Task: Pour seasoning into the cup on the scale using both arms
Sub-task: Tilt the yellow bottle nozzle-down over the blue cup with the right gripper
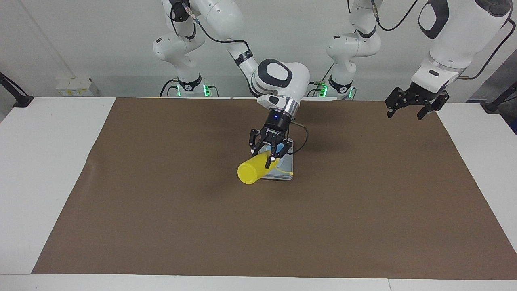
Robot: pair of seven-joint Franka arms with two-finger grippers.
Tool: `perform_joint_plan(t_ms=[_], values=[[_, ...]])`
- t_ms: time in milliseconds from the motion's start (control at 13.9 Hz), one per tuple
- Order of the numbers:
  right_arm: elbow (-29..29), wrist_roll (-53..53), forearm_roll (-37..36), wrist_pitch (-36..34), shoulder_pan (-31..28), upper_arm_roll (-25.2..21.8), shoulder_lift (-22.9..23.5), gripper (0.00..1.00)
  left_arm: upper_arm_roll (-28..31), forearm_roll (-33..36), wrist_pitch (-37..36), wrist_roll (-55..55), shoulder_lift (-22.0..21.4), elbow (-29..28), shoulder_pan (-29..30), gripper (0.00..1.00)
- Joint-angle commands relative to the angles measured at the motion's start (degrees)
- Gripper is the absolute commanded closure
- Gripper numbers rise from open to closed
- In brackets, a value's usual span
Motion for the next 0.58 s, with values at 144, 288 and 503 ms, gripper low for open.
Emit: perform_joint_plan(t_ms=[144, 288, 503], values=[[0.30, 1.96, -2.45, 0.27, -0.51, 0.44, 0.24, 1.00, -0.02, -0.90, 0.96, 0.56, -1.87, -2.26, -0.01, 0.00], [0.30, 1.96, -1.93, 0.19, -0.34, 0.53, 0.24, 1.00, -0.11, -0.81, 2.18, 0.66, -1.87, -2.26, -0.10, 0.00], [1.35, 1.87, 1.40, 0.01, -0.34, 0.62, 0.15, 1.00, -0.11, -0.81, 3.42, 0.66, -1.43, -1.73, -0.10, 0.00]])
